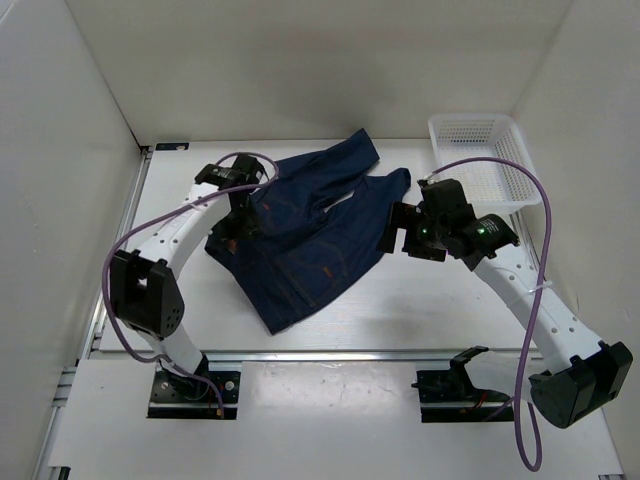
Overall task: Fold and stack the trousers
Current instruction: Flatten the trousers out
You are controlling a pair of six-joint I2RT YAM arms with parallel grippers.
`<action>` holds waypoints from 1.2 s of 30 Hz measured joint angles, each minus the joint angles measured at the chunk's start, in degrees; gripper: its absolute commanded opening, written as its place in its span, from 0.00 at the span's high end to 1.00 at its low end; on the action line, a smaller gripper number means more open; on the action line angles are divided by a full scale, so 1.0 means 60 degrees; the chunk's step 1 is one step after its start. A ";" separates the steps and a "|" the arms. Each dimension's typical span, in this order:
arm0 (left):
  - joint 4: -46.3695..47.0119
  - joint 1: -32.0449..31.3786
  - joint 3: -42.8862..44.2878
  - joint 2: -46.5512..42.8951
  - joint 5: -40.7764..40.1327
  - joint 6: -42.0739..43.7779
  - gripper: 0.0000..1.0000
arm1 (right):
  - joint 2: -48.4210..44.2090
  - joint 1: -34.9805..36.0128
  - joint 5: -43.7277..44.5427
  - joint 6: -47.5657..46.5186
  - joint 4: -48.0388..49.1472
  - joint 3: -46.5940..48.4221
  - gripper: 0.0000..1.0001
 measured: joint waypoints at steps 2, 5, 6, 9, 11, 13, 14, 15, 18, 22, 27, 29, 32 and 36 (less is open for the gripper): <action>-0.0328 0.0011 0.0022 0.0259 -0.0379 -0.0331 0.00 | 0.0000 0.0000 -0.0004 0.0000 0.0000 0.0000 0.00; -0.0619 0.0051 0.0066 0.0798 -0.0874 -0.0561 0.11 | -0.0004 0.0000 -0.0004 -0.0033 0.0004 0.0000 0.00; -0.0663 0.0076 0.0066 0.0940 -0.0943 -0.0616 0.44 | 0.0000 0.0000 -0.0004 -0.0036 0.0004 0.0000 0.00; -0.0612 0.0164 0.0029 0.1060 -0.0984 -0.0652 0.47 | -0.0004 0.0000 -0.0004 -0.0062 0.0004 0.0000 0.00; -0.0200 0.0306 -0.0310 0.0838 -0.0765 -0.0474 0.28 | -0.0004 0.0000 -0.0004 -0.0066 0.0007 0.0000 0.00; 0.0390 0.0645 -0.0980 0.0455 -0.0288 -0.0222 0.25 | -0.0004 0.0000 -0.0007 -0.0069 0.0004 0.0000 0.00; 0.0652 0.0896 -0.1341 0.0266 -0.0040 -0.0106 0.26 | -0.0004 0.0000 -0.0011 -0.0080 0.0007 0.0000 0.00; 0.0805 0.1169 -0.1610 0.0146 0.0175 0.0022 0.28 | -0.0004 0.0000 -0.0011 -0.0102 0.0004 0.0000 0.00; 0.1333 0.2073 -0.1989 0.0109 0.0656 0.0441 0.26 | 0.0000 0.0011 -0.0011 -0.0182 0.0007 0.0000 0.02; 0.1818 0.3009 -0.1384 0.0637 0.1341 0.0849 0.09 | -0.0015 0.0233 -0.0029 -0.0248 0.0029 -0.0076 0.02; 0.2608 0.4237 -0.0051 0.2707 0.2430 0.1188 0.00 | -0.0335 0.1078 0.0051 -0.0142 0.0036 -0.0725 0.01; 0.2728 0.4561 0.0259 0.3402 0.2543 0.1311 0.00 | -0.0670 0.1315 0.0076 -0.0022 -0.0055 -0.1096 0.01; 0.2725 0.4696 0.0583 0.4175 0.2754 0.1472 0.00 | -0.1056 0.1348 0.0186 0.0095 -0.0288 -0.1355 0.01; 0.2634 0.4590 0.0729 0.4346 0.2885 0.1650 0.24 | -0.1166 0.1348 0.0433 0.0189 -0.0393 -0.1341 0.01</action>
